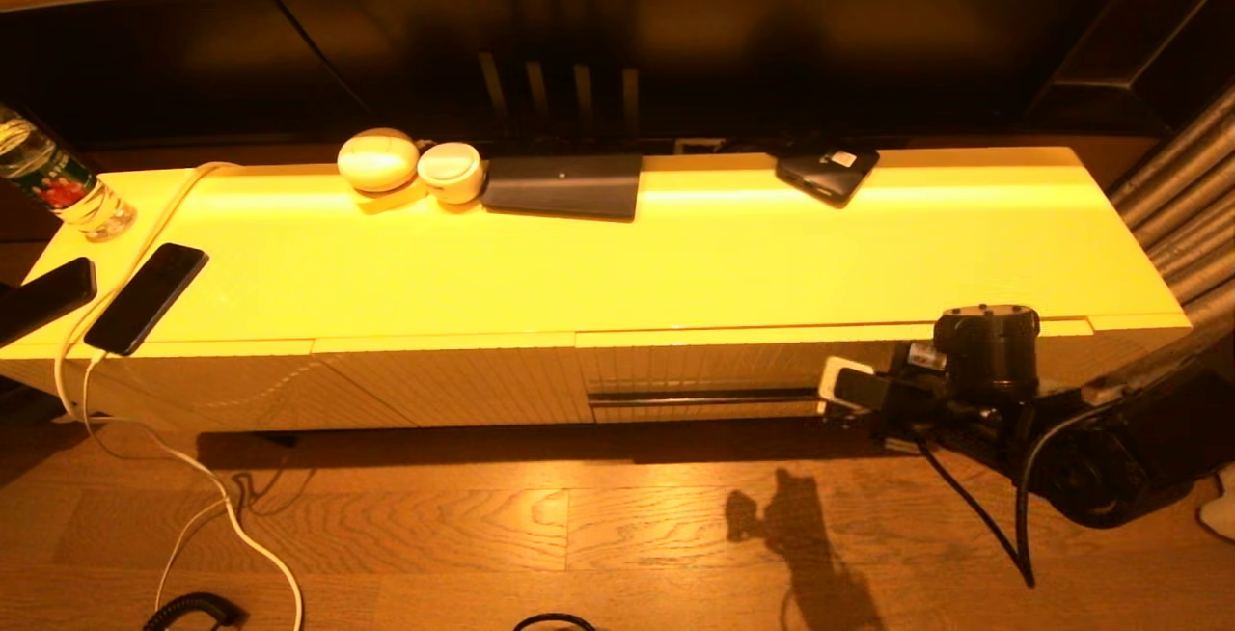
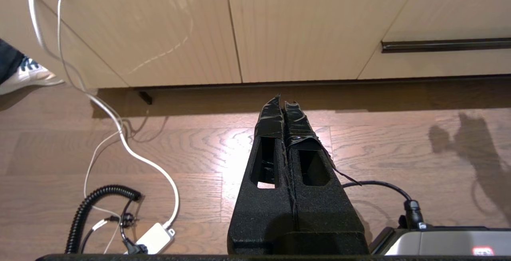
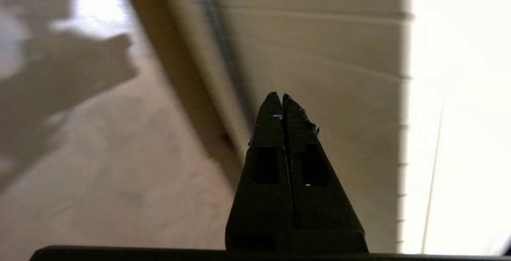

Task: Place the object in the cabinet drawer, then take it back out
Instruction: Close the drawer, then open the drawer

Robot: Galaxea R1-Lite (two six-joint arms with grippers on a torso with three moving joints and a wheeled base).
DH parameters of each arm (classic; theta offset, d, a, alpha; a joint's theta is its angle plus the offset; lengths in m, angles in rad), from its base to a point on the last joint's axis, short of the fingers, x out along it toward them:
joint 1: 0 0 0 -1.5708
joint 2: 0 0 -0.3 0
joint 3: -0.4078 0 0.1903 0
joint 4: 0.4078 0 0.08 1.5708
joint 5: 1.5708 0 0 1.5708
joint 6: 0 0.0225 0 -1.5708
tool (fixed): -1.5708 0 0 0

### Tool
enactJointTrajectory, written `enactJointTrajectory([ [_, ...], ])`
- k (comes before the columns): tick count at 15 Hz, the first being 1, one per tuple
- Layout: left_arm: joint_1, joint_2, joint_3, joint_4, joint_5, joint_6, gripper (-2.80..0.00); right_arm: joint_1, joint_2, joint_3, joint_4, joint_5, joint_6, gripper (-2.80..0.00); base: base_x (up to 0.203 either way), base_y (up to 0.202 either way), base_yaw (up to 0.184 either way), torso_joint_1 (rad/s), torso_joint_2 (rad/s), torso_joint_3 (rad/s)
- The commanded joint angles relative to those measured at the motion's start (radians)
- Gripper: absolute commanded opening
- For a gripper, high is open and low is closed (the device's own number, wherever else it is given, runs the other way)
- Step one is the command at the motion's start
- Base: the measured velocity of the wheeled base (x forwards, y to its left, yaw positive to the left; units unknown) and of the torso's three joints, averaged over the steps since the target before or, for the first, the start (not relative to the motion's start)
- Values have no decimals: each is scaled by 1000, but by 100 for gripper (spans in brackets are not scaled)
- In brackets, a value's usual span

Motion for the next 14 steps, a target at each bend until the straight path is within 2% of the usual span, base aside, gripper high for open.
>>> enactJointTrajectory([
  [1, 0, 0, 2, 0, 0, 0, -280, -2, -141, 100, 55, 1, -7, -280, 0, 0, 0, 0, 0, 0],
  [6, 0, 0, 2, 0, 0, 0, -280, -50, -478, 282, 240, 20, -2, -280, 0, 0, 0, 0, 0, 0],
  [10, 0, 0, 2, 0, 0, 0, -280, -101, -800, 376, 530, 72, 7, -280, 0, 0, 0, 0, 0, 0],
  [14, 0, 0, 2, 0, 0, 0, -280, -112, -1074, 407, 816, 145, 61, -280, 0, 0, 0, 0, 0, 0],
])
